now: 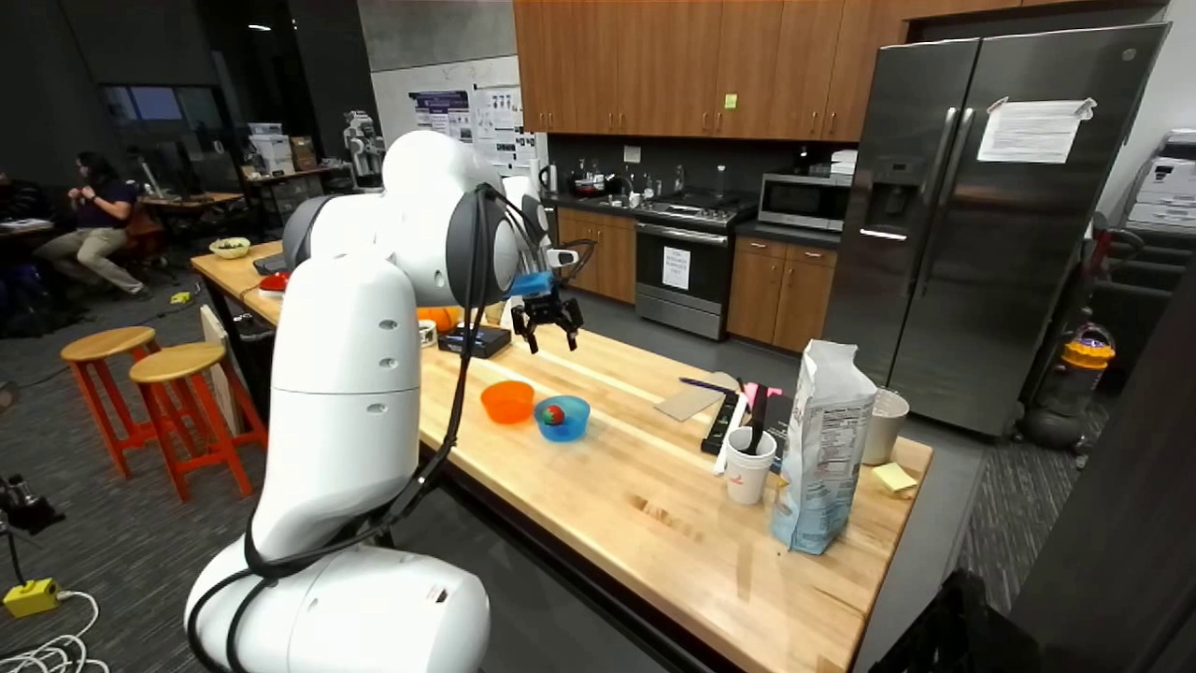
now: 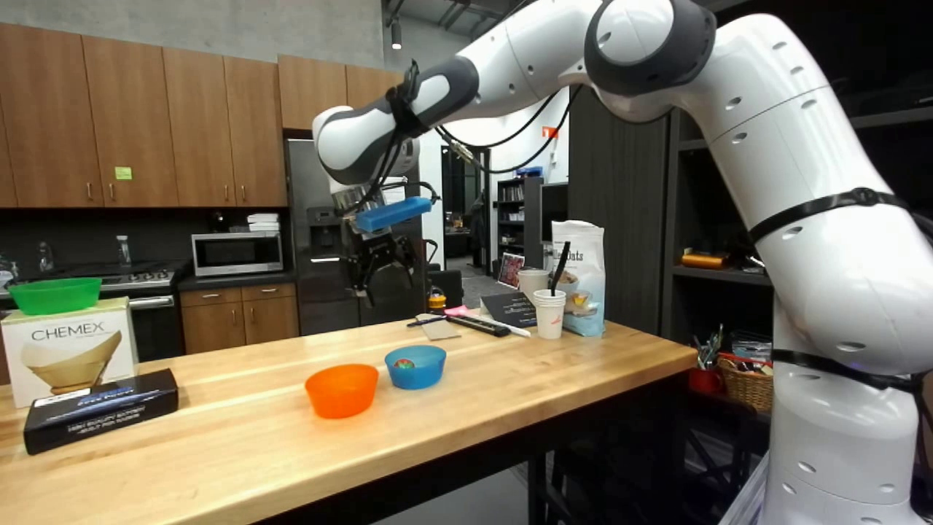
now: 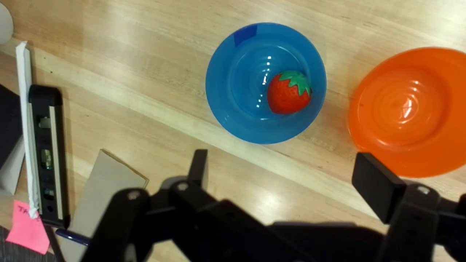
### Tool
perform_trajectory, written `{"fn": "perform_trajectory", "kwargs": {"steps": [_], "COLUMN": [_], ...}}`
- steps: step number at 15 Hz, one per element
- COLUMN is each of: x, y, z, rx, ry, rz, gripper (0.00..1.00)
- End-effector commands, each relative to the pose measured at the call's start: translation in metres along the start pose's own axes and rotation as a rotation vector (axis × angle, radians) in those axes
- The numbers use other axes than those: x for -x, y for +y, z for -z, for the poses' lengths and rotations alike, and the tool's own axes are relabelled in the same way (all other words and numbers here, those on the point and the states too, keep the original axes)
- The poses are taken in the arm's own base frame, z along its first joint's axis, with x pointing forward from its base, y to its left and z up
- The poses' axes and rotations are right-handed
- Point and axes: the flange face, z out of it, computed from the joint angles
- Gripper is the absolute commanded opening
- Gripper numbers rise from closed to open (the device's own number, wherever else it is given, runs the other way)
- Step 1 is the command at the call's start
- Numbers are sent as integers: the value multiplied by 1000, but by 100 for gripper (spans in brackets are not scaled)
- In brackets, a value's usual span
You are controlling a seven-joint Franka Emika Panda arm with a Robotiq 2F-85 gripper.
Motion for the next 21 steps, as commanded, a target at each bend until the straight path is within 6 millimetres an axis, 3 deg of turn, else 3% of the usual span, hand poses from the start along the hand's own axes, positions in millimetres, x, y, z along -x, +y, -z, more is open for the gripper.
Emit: {"fn": "perform_trajectory", "kwargs": {"steps": [1,5,6,10,15,21], "x": [-1,18,17,34,39,34], "y": [0,-8,14,20,43,65], "z": [2,-9,-5,-15,-22,-57], "rx": [0,-9,-11,19,-9,-58], "ry": [2,-30,-49,-72,-77,-48], "rz": [-2,-52,-71,-158,-219,-231], "gripper": [100,100,100,100,100,100]}}
